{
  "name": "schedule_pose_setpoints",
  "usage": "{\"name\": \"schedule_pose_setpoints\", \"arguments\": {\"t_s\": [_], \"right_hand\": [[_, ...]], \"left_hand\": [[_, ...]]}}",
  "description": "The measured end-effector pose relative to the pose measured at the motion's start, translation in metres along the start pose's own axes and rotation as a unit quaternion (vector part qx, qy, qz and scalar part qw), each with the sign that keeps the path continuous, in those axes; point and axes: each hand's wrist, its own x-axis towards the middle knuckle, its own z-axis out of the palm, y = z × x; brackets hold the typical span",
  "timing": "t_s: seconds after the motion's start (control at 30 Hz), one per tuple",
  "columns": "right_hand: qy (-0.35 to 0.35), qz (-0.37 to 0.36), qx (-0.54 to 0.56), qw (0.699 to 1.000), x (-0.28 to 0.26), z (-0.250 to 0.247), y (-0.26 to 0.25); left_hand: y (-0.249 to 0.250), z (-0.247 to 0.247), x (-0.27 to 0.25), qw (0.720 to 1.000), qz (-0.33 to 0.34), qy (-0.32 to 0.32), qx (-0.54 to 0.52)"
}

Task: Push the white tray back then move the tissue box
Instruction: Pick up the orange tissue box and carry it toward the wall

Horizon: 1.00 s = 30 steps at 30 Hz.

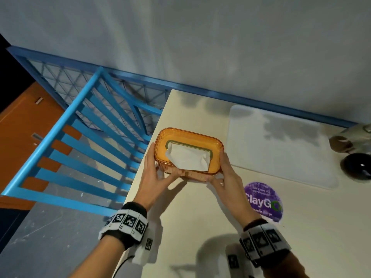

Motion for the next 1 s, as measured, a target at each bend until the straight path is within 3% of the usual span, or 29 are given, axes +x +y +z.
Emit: {"name": "schedule_pose_setpoints", "arguments": {"t_s": [0.17, 0.27, 0.5, 0.6, 1.0], "right_hand": [[0.014, -0.017, -0.003, 1.000, 0.044, -0.003, 0.001], [0.015, -0.025, 0.041, 0.999, 0.077, -0.014, -0.007], [0.009, 0.018, 0.028, 0.999, 0.152, -0.034, -0.014], [0.013, -0.005, -0.004, 1.000, 0.177, -0.039, -0.014], [0.025, 0.040, -0.013, 0.999, 0.225, -0.050, -0.018]], "left_hand": [[0.004, 0.011, 0.047, 0.997, 0.015, 0.070, 0.029], [0.008, 0.013, 0.085, 0.997, 0.025, 0.066, 0.005], [0.026, 0.021, 0.159, 0.997, 0.036, 0.062, 0.005], [0.031, 0.025, 0.181, 0.998, 0.023, 0.061, 0.016], [0.044, 0.031, 0.234, 1.000, -0.014, 0.028, -0.002]]}}
